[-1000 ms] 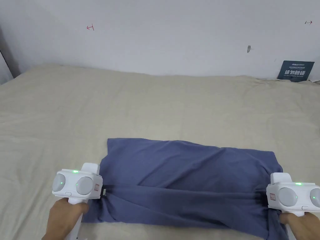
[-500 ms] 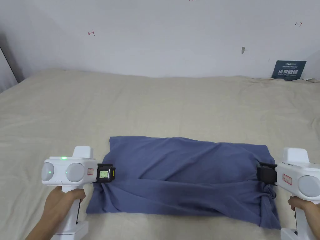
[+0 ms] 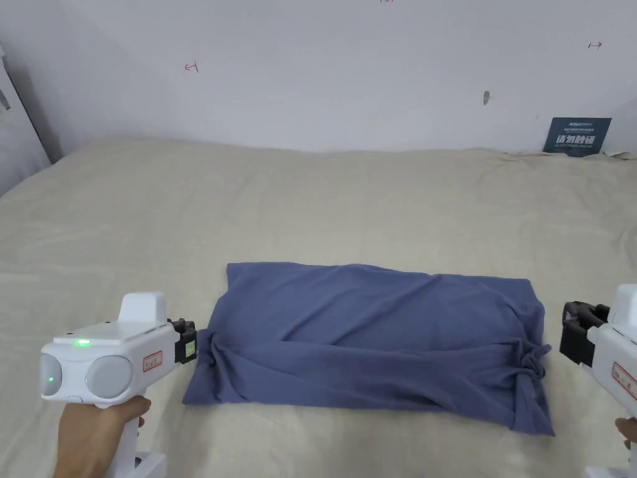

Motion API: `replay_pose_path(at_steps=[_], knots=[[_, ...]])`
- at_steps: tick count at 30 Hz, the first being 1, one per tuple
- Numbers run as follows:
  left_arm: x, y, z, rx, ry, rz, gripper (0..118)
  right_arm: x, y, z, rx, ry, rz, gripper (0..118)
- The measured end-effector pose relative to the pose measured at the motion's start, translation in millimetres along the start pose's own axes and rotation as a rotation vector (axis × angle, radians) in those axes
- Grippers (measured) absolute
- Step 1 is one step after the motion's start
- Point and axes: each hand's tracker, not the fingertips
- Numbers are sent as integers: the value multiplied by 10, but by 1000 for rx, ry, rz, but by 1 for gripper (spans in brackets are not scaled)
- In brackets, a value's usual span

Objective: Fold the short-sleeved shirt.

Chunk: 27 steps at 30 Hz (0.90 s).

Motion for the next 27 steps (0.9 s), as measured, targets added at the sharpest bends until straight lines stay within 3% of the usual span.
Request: replay_pose_path(at_steps=[1,16,17,18,20,23,27], knots=[[-9,-22,-3,-12,-9,4,0,4,-23,30,4,7,0,2],[-132,-266,-942,-317,1,72,0,42,-315,-4,-63,-1,8,1],[-135,-272,-1019,-342,6,66,4,37,-322,-13,-71,-1,6,1],[-143,-278,-1097,-377,4,72,16,39,-337,-30,-77,-2,7,1],[-154,-289,-1203,-441,5,86,24,40,-357,-59,-86,-5,9,1],[-152,-325,-1291,-458,8,90,61,52,-376,-101,-98,-5,2,1],[-120,-367,-1356,-485,34,56,63,52,-398,-164,-116,-5,0,1]])
